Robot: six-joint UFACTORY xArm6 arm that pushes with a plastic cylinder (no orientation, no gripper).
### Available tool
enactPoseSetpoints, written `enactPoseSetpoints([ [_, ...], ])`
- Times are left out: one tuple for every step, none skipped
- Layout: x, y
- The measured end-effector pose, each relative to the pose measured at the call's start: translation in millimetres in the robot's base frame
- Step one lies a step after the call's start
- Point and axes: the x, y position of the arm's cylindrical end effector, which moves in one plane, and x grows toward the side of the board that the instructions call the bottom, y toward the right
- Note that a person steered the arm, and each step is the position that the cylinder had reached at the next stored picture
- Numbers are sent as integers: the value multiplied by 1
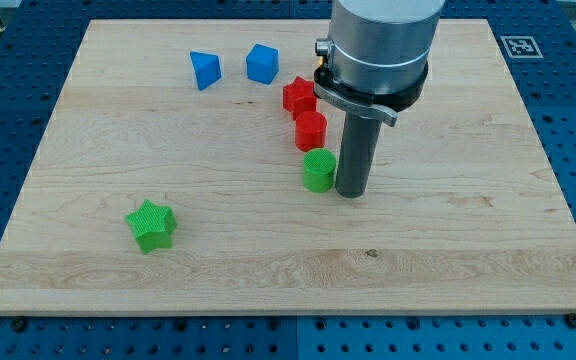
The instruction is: Nudge green star right a bit
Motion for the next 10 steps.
enactPoseSetpoints([
  [0,-2],
  [0,-15],
  [-3,-30],
  [-3,-31],
  [22,-19],
  [68,-30],
  [91,-53],
  [96,-120],
  [106,-192],
  [106,-256],
])
